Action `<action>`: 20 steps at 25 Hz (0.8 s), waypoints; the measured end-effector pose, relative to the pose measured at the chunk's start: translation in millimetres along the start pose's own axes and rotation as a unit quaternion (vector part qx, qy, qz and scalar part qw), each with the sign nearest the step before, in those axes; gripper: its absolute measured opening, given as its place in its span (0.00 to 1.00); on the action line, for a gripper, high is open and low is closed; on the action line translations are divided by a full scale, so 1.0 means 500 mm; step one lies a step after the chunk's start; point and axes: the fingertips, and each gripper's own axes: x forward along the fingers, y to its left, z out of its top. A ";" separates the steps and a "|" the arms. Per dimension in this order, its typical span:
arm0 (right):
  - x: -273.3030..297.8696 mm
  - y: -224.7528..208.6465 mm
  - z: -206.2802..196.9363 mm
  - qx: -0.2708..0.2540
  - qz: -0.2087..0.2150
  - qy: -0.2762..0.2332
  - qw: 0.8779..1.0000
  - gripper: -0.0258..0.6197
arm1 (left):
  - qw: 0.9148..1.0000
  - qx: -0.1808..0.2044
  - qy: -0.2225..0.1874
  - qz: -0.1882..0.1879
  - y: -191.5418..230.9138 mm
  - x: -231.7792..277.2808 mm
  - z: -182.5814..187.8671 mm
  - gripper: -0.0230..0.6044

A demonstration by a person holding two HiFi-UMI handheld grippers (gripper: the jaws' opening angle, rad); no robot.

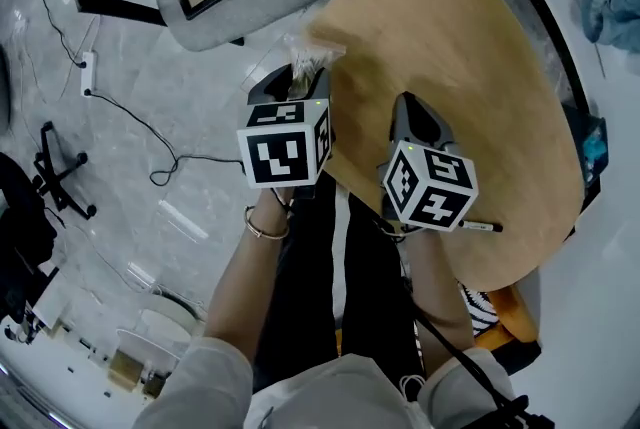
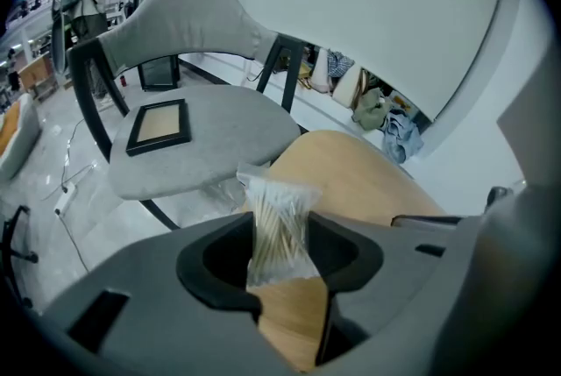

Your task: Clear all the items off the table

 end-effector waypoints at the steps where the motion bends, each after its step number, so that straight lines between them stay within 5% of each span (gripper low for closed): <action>1: 0.004 0.015 0.000 -0.007 0.004 0.002 1.000 0.08 | 1.000 -0.004 0.000 0.002 0.012 -0.004 -0.005 0.33; 11: 0.036 0.095 0.013 -0.038 0.019 0.013 0.999 0.08 | 0.999 -0.040 -0.009 0.006 0.082 -0.024 0.001 0.33; 20: 0.130 0.151 0.119 -0.064 0.033 -0.006 0.997 0.08 | 0.998 -0.050 -0.031 0.009 0.153 0.031 0.125 0.33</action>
